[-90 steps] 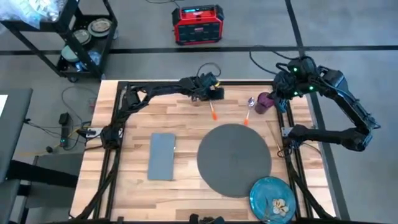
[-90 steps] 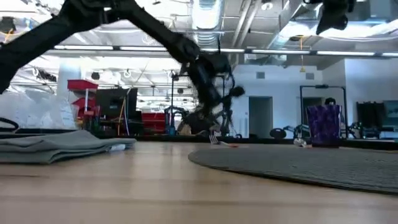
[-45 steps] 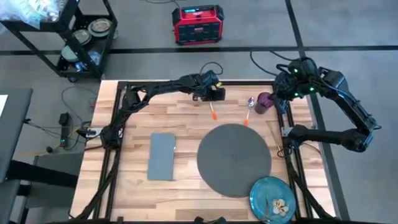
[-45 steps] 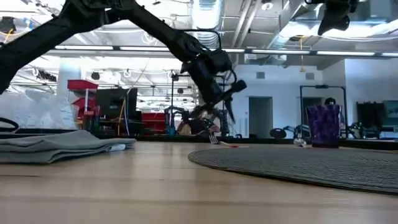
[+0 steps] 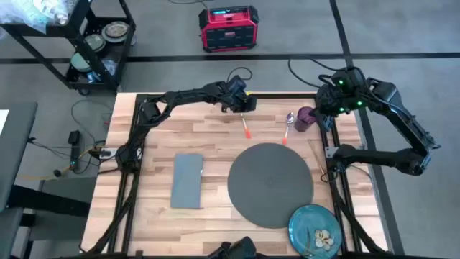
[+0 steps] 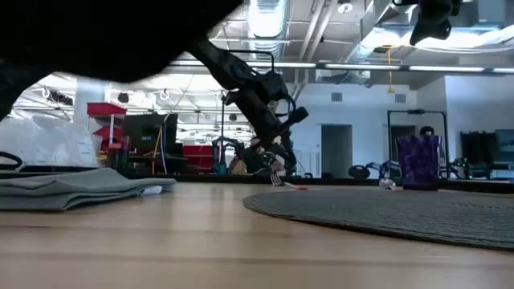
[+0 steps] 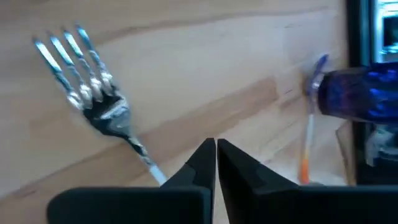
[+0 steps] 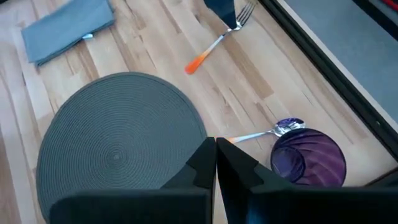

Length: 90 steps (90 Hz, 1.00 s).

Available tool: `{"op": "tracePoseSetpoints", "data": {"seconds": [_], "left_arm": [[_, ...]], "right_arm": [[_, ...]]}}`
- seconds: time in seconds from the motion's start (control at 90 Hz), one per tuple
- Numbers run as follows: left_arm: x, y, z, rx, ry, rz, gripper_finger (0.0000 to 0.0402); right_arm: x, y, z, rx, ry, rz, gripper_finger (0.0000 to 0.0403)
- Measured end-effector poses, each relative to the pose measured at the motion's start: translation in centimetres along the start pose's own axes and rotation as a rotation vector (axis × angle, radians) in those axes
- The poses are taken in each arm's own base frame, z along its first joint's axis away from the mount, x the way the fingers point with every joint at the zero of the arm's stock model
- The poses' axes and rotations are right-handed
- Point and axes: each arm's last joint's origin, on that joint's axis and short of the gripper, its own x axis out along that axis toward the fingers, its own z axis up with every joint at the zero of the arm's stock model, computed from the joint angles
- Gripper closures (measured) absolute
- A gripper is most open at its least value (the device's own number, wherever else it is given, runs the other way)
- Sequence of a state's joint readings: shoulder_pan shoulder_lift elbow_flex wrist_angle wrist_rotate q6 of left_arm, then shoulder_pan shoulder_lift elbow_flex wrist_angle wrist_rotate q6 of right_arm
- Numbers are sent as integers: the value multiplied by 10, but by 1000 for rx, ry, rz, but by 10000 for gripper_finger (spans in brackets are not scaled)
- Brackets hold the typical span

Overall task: Set table place
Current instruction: Put the orange fork on the the gray table napkin

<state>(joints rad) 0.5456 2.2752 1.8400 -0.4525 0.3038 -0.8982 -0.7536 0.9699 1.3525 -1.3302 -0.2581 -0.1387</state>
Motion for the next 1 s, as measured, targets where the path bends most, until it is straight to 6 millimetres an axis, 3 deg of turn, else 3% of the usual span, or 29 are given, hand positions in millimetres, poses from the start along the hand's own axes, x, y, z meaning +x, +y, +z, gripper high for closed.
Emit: {"op": "tracePoseSetpoints", "data": {"seconds": [0.144, 0.433, 0.722, 1.0], "left_arm": [[7, 10, 1, -58, 83, -7, 401], [-1, 20, 5, -132, 153, 16, 401], [-2, 17, 5, -118, 230, -60, 401], [-2, 7, -6, -92, 242, -21, 401]], "right_arm": [[1, 0, 1, 17, 5, 1, 403], [3, -1, 2, 28, 5, 2, 403], [7, -3, 7, 33, -7, 0, 403], [15, -6, 14, 36, 8, 3, 403]]}}
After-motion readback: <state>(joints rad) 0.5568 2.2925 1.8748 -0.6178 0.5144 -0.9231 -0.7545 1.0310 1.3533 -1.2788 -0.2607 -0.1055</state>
